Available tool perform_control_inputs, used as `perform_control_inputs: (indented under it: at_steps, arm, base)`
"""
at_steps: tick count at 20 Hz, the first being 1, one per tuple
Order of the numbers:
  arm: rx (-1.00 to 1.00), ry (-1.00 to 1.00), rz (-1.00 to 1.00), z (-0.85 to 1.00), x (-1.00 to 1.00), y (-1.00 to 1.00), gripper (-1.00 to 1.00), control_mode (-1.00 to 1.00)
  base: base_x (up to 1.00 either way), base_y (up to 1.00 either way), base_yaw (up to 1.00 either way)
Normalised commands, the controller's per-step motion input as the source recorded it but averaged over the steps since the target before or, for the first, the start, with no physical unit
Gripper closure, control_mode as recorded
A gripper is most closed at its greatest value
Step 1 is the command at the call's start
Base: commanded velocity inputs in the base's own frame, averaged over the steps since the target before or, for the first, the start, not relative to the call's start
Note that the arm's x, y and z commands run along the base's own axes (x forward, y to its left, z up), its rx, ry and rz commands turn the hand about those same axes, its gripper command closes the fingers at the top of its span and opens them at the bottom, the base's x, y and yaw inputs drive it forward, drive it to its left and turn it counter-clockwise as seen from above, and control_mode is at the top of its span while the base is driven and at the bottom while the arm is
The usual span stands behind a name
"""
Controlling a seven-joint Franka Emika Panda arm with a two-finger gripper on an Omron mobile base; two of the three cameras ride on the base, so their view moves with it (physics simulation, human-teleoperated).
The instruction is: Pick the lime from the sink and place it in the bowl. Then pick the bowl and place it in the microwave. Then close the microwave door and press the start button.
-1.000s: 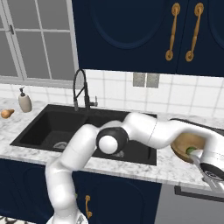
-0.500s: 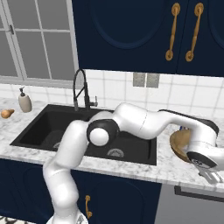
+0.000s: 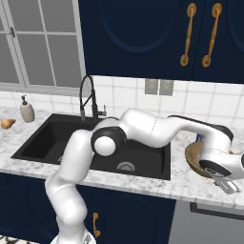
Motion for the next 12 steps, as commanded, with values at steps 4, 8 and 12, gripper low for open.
perform_control_inputs:
  at_steps: [4,8,12]
  arm:
    - [-0.17,0.04,0.22,0.54,-0.01,0.36,-1.00,-1.00]
    - [-0.28,0.08,0.20,0.41,0.00,0.61,-1.00,-1.00]
    - [-0.41,0.15,0.10,0.22,0.12,0.96,-1.00,-1.00]
  base:
    - [0.00,0.00,0.00]
    - [0.00,0.00,0.00]
    - [0.00,0.00,0.00]
